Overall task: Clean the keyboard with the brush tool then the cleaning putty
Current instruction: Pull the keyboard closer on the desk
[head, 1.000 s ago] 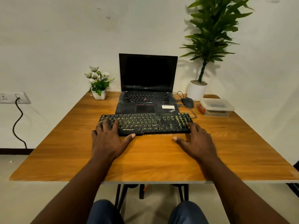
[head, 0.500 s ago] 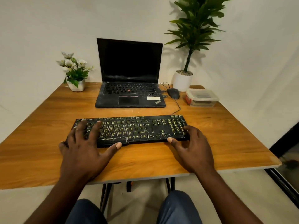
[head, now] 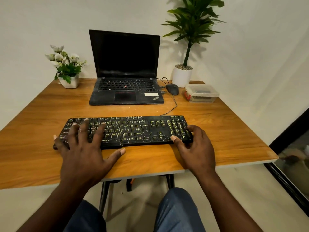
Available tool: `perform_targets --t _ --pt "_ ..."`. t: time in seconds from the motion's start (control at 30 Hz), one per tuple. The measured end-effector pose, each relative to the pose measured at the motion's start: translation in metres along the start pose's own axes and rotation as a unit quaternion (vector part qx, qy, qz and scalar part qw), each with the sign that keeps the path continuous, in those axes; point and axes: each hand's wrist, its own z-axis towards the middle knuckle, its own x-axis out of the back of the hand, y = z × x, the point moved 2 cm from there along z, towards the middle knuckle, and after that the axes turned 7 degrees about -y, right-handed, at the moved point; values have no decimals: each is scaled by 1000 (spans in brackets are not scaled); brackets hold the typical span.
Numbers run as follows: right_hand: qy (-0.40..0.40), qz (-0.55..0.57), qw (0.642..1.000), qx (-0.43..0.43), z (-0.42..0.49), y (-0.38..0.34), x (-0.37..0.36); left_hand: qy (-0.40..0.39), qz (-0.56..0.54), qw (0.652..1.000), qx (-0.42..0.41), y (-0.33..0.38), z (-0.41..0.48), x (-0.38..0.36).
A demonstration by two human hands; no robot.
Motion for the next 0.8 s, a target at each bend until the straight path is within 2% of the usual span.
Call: perform_targets --t 0.47,0.73,0.8 --pt "2 4 999 33 1 1 -1 23 -19 988 -150 26 5 2" --pt "-3 82 996 28 26 13 9 -2 -48 966 -255 116 35 14" --pt "-1 100 995 17 44 25 13 -28 -43 957 -284 143 53 15"
